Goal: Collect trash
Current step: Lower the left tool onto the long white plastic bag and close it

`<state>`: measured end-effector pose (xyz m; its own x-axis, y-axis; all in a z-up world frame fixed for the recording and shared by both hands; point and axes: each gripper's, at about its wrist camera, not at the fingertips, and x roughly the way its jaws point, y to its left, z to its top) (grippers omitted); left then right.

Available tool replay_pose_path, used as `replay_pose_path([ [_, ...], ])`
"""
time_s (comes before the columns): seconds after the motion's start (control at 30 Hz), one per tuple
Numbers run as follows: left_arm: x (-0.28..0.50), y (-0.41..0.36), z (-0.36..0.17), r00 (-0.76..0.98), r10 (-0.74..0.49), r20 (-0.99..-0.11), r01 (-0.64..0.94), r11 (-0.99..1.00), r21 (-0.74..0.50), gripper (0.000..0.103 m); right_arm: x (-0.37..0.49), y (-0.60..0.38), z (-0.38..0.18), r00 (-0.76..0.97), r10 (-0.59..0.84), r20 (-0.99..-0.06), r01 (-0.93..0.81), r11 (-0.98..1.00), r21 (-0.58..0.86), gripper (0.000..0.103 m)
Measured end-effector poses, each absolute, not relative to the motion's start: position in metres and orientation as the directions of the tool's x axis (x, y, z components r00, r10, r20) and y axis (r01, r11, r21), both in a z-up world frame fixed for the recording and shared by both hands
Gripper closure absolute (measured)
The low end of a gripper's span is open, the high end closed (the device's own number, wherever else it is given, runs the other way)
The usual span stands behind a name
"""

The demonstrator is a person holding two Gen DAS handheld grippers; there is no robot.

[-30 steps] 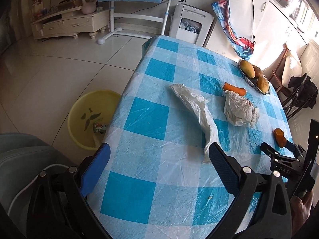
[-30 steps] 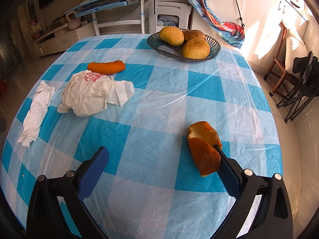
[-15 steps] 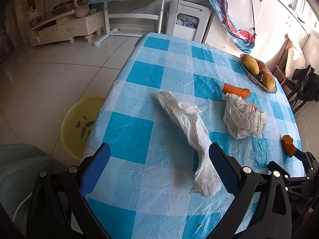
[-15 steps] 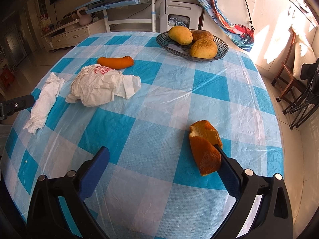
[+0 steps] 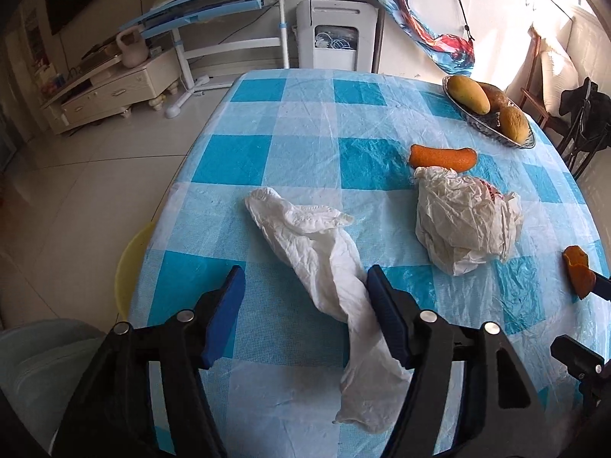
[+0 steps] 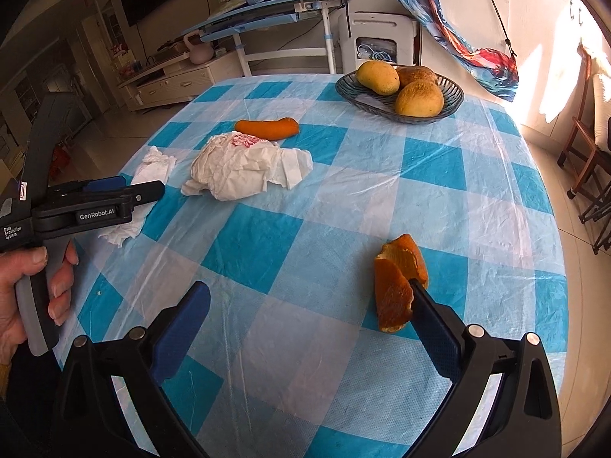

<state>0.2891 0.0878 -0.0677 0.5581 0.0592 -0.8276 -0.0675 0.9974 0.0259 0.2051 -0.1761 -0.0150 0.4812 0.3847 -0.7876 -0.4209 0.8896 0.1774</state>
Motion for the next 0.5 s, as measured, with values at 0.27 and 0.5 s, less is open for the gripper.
replay_pose_path([
  [0.27,0.279,0.111,-0.052,0.57,-0.09,-0.817,-0.072,0.985,-0.159,0.084,0.207,-0.15,0.003,0.554,0.364,-0.749,-0.508,0.86,0.042,0.007],
  [0.5,0.272,0.132,-0.045,0.578,-0.162,-0.8,-0.088,0.962,-0.258,0.084,0.238,-0.101,-0.003,0.541,0.374,-0.753,-0.603,0.797,-0.037,0.007],
])
